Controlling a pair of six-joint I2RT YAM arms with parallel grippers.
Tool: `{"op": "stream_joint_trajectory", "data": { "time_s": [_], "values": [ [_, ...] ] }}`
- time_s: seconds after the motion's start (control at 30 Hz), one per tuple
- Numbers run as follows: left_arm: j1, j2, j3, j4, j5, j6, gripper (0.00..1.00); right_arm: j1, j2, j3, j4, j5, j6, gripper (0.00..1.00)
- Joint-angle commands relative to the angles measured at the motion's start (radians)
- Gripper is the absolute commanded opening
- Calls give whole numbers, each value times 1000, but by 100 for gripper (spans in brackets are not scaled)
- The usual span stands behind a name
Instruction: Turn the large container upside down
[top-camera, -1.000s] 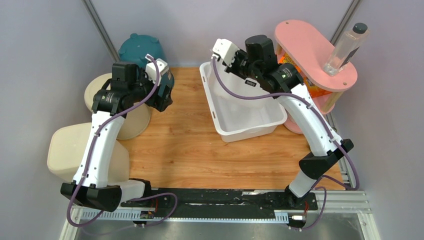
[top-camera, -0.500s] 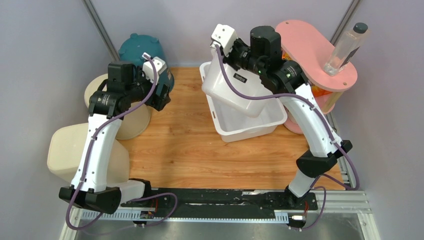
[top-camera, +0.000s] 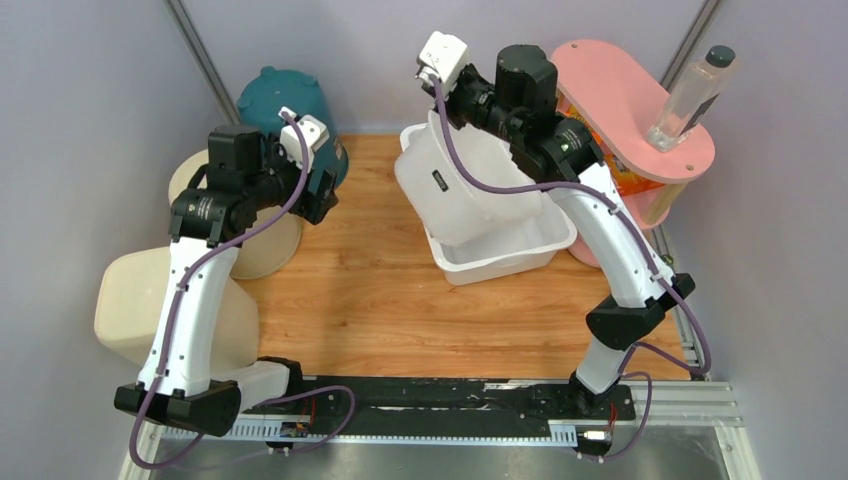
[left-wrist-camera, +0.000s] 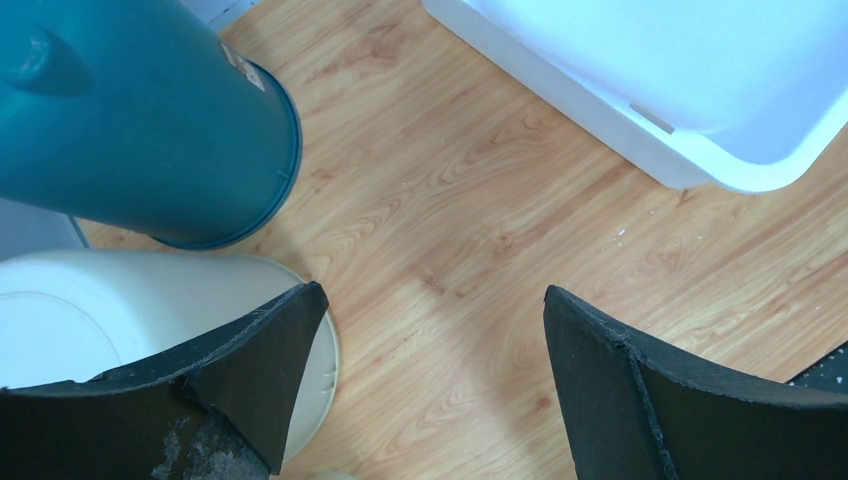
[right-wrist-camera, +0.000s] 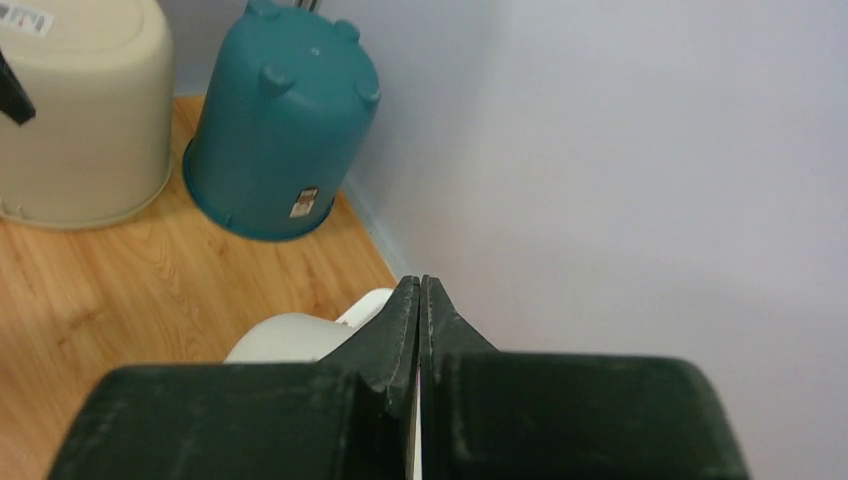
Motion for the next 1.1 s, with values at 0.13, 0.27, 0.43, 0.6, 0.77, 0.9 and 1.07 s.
{"op": "stream_joint_trajectory", "data": {
  "time_s": [0.13,0.27,0.43,0.6,0.77,0.9,1.07],
  "values": [
    [4,-48,-11,8,-5,12,92,23,14,135,118,-20,21,0],
    [4,-61,-29,12,-9,14,92,23,-25,-57,94,67,150,35],
    [5,-59,-45,15,-9,13,92,22,-64,-241,50,108,315,95],
    [4,-54,-57,15,8,4,92,21,-42,-261,37,157,372,94],
    [4,-59,-70,16,10,2,92,-3,28,-226,36,252,402,88],
    [4,-67,-80,15,9,2,92,-25,88,-193,38,256,421,85],
    [5,-79,-97,17,3,4,92,-59,135,-181,33,188,482,75]
  ]
}}
